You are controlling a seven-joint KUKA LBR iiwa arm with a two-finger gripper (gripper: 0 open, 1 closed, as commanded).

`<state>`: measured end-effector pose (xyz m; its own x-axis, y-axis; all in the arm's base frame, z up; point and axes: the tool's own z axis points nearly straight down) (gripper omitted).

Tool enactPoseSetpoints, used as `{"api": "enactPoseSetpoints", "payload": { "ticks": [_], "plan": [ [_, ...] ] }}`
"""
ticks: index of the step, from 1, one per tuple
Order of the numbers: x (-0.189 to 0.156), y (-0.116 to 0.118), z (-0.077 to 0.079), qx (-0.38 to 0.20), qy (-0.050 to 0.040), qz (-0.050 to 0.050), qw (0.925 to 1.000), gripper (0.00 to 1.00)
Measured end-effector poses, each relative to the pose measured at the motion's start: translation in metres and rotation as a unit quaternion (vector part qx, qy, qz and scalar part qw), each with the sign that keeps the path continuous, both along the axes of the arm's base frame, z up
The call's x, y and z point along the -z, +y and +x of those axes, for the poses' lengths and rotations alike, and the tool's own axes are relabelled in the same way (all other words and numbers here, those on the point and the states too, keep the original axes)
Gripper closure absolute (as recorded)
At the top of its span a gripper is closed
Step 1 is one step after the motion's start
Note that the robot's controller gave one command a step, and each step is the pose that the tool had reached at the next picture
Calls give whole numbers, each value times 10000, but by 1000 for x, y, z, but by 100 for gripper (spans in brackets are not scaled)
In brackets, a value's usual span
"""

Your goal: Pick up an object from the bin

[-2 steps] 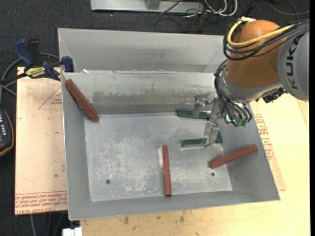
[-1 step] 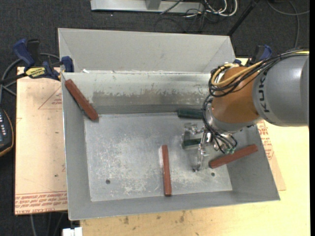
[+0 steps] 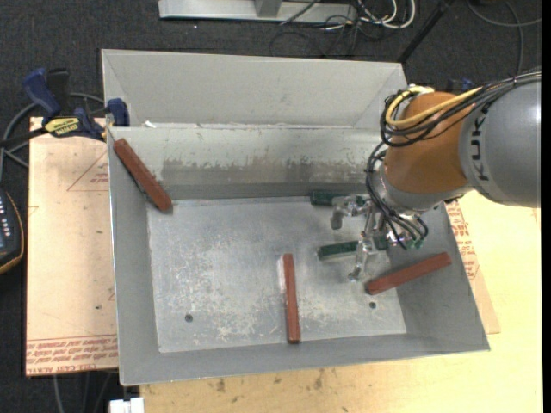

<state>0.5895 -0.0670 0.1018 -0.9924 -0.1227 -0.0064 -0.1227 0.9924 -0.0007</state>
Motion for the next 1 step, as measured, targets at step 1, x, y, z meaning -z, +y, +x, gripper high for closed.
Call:
{"api": "enactPoseSetpoints", "payload": {
  "ticks": [1],
  "plan": [
    [-4,-13,3,605,15,6,9982,0]
  ]
}}
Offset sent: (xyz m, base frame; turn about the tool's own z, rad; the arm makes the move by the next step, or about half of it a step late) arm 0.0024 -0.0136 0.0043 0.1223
